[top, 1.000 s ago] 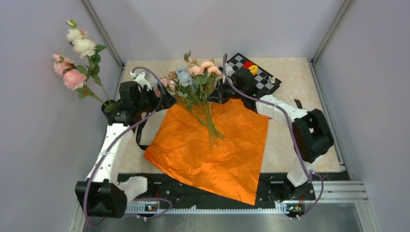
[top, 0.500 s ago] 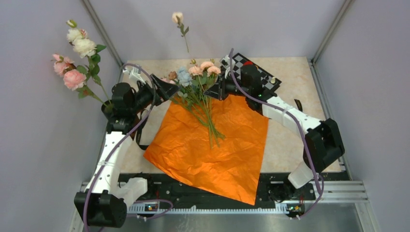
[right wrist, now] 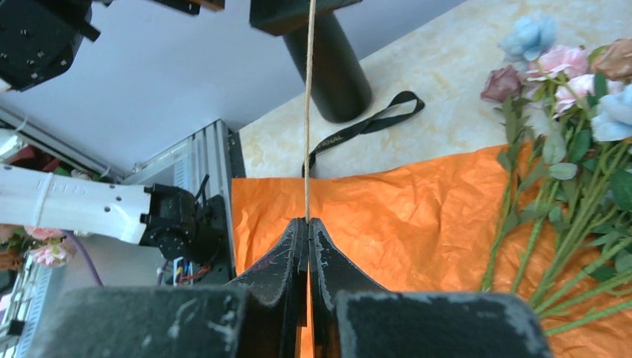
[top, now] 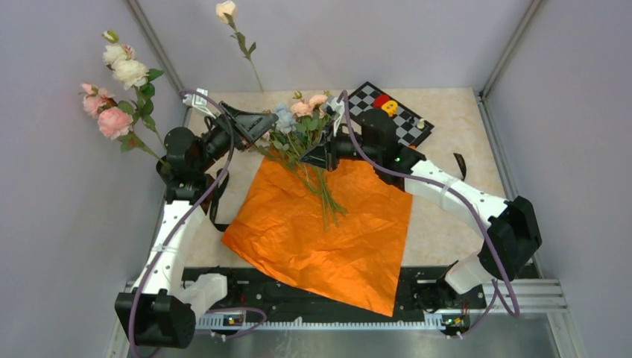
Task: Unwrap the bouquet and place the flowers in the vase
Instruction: Pick up the fake flower from the wrapping paper.
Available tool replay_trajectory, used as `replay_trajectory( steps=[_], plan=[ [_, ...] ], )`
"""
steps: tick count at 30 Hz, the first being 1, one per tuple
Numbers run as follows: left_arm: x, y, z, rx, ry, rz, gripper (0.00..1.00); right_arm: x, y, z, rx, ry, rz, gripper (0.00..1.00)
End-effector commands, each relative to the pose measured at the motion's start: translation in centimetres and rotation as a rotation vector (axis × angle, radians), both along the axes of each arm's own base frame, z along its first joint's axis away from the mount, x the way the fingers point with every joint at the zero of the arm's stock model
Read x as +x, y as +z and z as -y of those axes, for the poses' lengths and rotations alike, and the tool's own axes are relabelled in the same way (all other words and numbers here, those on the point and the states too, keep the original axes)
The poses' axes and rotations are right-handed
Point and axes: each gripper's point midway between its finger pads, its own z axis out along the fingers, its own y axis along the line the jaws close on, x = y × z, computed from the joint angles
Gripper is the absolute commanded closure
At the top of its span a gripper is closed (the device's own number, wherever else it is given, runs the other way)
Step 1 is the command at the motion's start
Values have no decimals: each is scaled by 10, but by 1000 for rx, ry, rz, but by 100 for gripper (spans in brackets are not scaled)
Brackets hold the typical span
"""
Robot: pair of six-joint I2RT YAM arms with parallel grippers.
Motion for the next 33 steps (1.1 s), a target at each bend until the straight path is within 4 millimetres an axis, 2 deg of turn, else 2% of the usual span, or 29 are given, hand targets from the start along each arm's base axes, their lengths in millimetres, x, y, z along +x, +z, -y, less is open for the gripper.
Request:
replay_trajectory(
  steps=[1,4,8,12,18,22,27,33],
  plan=[
    [-11,35,1,-46,-29,108,1,-23,15,-7,7,52,77,100],
    [-13,37,2,-54,-43,101,4,-32,6,-11,-18,81,74,100],
    [-17,39,-1,-53,-31,105,18,-39,-2,-8,-48,92,72,100],
    [-17,37,-9,-36,3,102,25,-43,-6,-4,-63,92,76,100],
    [-13,39,-33,-29,75,103,34,-49,-9,3,-77,92,80,100],
    [-11,41,-35,-28,73,104,40,-54,-16,8,-103,100,58,100],
    [-7,35,-34,-25,54,75,44,-56,-13,12,-99,93,68,100],
    [-4,25,-36,-1,75,43,40,-59,-3,11,-77,101,83,100]
  ],
)
